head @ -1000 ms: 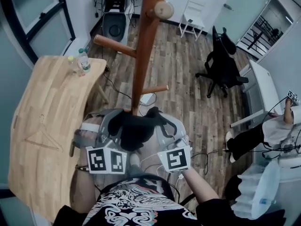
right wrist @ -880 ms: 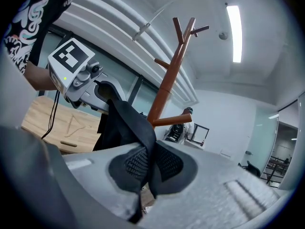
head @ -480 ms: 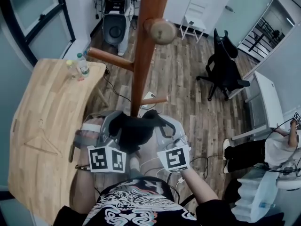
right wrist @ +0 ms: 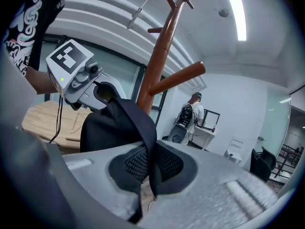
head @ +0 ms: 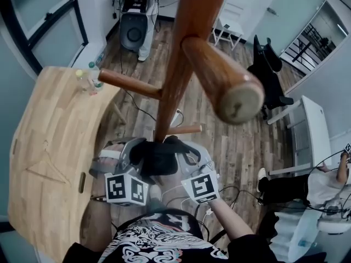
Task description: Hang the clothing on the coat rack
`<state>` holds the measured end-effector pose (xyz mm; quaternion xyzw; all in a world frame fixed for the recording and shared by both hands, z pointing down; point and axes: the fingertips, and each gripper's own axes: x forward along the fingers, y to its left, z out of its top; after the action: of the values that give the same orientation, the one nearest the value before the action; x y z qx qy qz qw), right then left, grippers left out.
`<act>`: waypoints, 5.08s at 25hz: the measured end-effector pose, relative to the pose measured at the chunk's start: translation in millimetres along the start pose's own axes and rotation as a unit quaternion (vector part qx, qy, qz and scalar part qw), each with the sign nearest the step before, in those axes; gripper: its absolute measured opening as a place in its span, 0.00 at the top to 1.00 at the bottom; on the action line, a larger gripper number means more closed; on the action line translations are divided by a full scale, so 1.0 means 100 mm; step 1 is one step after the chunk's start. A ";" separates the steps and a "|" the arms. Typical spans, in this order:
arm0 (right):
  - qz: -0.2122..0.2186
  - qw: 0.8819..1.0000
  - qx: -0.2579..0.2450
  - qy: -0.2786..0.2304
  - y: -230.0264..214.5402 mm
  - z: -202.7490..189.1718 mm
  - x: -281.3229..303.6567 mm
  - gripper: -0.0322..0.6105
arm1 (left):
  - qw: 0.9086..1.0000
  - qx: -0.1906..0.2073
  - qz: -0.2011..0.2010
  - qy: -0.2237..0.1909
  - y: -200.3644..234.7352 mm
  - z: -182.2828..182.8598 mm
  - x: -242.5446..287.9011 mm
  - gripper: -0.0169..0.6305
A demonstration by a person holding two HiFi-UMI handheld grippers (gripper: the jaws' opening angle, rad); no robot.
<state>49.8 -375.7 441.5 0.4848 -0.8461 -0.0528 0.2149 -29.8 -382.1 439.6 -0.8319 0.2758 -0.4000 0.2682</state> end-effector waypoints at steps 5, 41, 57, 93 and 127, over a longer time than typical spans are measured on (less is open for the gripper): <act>0.023 1.000 0.005 0.017 0.12 -0.16 0.12 0.94 | 0.999 -0.026 -0.026 -0.012 -0.13 -0.07 0.12 0.92; 0.094 0.993 0.045 0.055 0.51 -0.42 0.08 0.89 | 0.988 -0.070 -0.130 -0.035 -0.71 -0.22 0.12 0.58; 0.059 0.996 0.056 0.042 0.49 -0.40 -0.11 0.85 | 0.984 -0.121 -0.124 -0.044 -0.76 -0.34 -0.08 0.58; -0.074 0.996 0.028 -0.034 0.67 -0.03 -1.95 0.95 | 0.930 -0.315 0.118 -0.148 -0.76 0.07 -1.71 0.99; -0.038 0.988 0.141 -0.052 0.81 -0.30 -3.14 0.95 | 0.918 -0.334 0.170 -0.130 -1.46 0.50 -2.41 0.99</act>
<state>135.1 -65.3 395.0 0.5383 -0.8364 0.0339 0.0979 -80.6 -105.3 385.5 -0.8583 0.4933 -0.1217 0.0718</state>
